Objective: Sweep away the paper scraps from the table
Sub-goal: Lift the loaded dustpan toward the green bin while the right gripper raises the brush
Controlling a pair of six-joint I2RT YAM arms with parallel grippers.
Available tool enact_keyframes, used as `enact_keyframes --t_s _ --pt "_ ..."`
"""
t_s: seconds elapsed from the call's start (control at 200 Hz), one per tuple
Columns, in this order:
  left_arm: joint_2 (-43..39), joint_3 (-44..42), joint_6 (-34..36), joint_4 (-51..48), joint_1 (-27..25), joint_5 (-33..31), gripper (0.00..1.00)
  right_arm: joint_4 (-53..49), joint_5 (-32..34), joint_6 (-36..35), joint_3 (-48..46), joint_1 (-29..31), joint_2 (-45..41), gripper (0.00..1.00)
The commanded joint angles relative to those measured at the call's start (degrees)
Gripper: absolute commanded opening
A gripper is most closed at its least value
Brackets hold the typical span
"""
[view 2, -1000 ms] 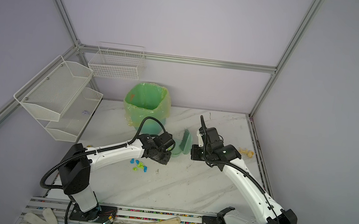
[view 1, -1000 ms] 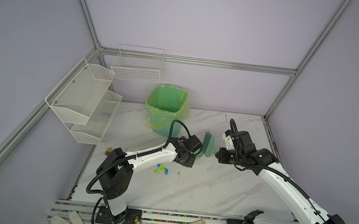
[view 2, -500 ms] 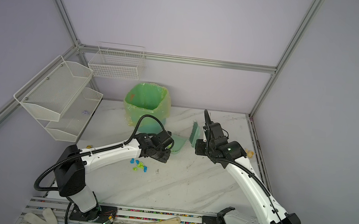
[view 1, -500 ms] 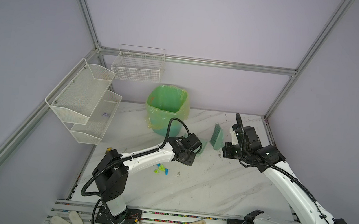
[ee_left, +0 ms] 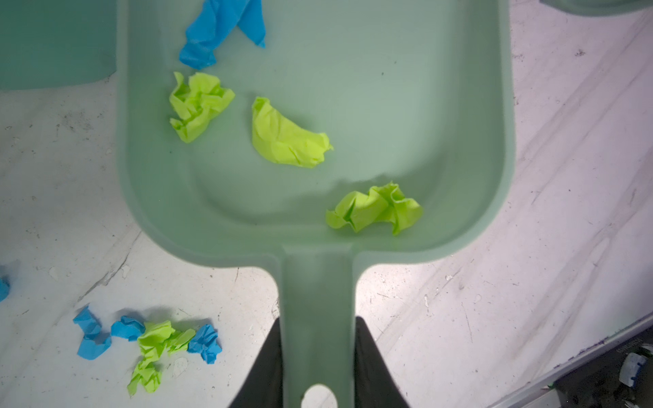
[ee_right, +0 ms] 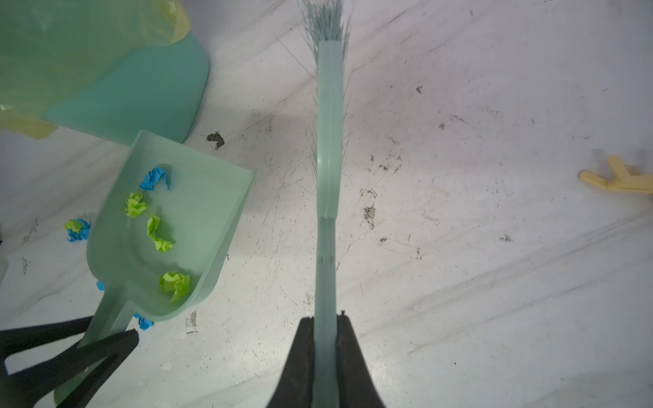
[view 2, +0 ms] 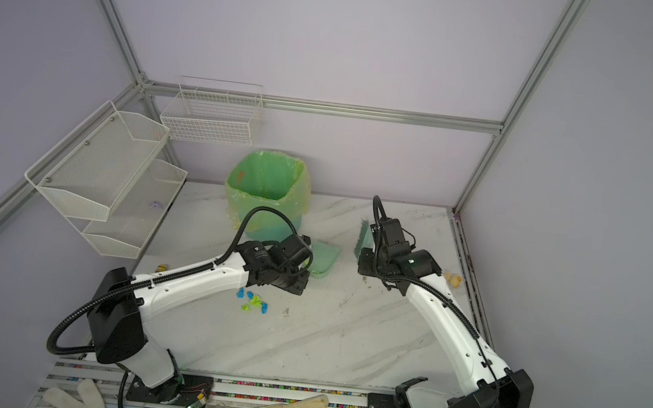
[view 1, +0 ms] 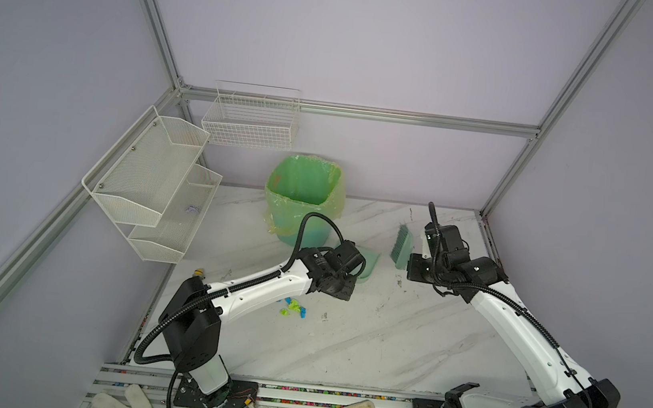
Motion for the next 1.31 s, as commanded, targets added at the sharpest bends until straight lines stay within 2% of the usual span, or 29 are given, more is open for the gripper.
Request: enact_keyframes --t_s 0.0,0.235,0.395,0.7,0.96,1.3 --pt "-2.1 2.4 -1.5 1.8 0.2 2.0 0.0 6.8 -0.8 0.7 -0.2 -2.5 1.1 0.0" --pt "-4.5 3.7 -2.5 1.9 0.2 1.7 0.0 14.4 -2.4 3.0 -1.6 -3.6 3.7 0.0" --pt "-4.9 6.0 -2.3 1.9 0.2 1.5 0.0 16.4 -2.0 3.2 -2.6 -4.0 4.4 0.0" --pt "-5.0 8.8 -2.7 2.3 0.3 0.5 0.0 18.2 -5.4 4.1 -1.9 -4.2 5.8 0.0" --pt "-6.6 11.7 -3.3 2.2 1.1 2.8 0.0 20.2 -6.4 4.4 -2.1 -4.1 6.5 0.0" --pt "-8.5 12.7 -6.0 2.5 4.6 6.3 0.0 21.8 -8.1 3.4 -4.6 -4.1 5.8 0.0"
